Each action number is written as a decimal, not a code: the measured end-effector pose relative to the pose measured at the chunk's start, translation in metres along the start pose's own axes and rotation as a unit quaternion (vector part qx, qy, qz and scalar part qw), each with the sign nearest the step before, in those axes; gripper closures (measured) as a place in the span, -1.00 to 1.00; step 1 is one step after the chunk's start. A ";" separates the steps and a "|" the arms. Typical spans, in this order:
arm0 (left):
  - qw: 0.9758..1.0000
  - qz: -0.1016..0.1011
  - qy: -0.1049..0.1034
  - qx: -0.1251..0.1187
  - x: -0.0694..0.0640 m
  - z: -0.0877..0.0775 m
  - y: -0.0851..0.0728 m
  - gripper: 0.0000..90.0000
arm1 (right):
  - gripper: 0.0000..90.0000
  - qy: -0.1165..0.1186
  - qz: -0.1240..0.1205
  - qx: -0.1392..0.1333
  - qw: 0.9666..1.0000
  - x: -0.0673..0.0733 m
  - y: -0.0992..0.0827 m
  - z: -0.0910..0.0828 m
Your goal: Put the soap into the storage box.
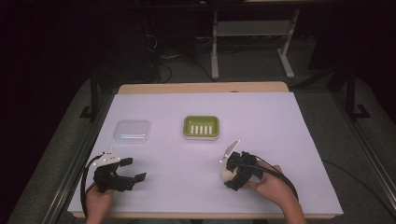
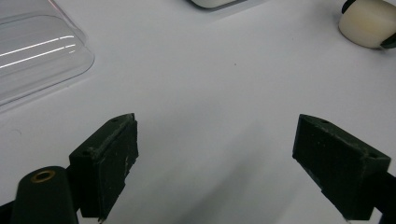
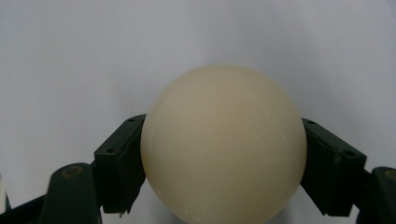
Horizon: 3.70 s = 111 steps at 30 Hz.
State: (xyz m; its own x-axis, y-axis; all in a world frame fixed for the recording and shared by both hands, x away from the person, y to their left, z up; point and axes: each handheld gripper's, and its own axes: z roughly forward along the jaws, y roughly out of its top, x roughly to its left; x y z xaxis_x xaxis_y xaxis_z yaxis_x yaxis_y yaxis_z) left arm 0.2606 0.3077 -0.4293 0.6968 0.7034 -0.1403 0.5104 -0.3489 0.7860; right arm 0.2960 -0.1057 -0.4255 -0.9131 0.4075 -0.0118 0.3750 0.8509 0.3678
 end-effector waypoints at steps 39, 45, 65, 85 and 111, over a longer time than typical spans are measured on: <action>1.000 -0.008 0.002 -0.004 0.002 -0.002 -0.001 -0.70 | -0.47 0.015 0.008 -0.019 1.000 -0.008 0.000 -0.008; 1.000 -0.006 -0.001 -0.006 0.001 -0.002 -0.001 -0.70 | -0.47 0.018 0.007 -0.018 1.000 -0.010 0.004 -0.011; 1.000 -0.014 -0.001 -0.013 0.002 -0.004 -0.002 -0.70 | -0.47 0.026 0.009 -0.027 0.999 -0.024 0.015 -0.024; 1.000 -0.017 -0.003 -0.018 0.003 -0.004 -0.002 -0.70 | -0.47 0.039 0.006 -0.030 0.999 -0.040 0.031 -0.031; 1.000 -0.018 -0.004 -0.013 0.002 -0.004 -0.001 -0.70 | -0.47 0.040 0.004 -0.033 0.999 -0.051 0.048 -0.041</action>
State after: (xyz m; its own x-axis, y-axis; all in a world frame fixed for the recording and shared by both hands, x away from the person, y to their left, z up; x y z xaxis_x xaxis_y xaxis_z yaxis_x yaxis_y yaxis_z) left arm 0.2594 0.3123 -0.4283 0.6829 0.7096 -0.1735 0.5214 -0.3070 0.7962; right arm 0.3543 -0.0990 -0.3686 -0.9208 0.3848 0.0640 0.3737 0.8229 0.4280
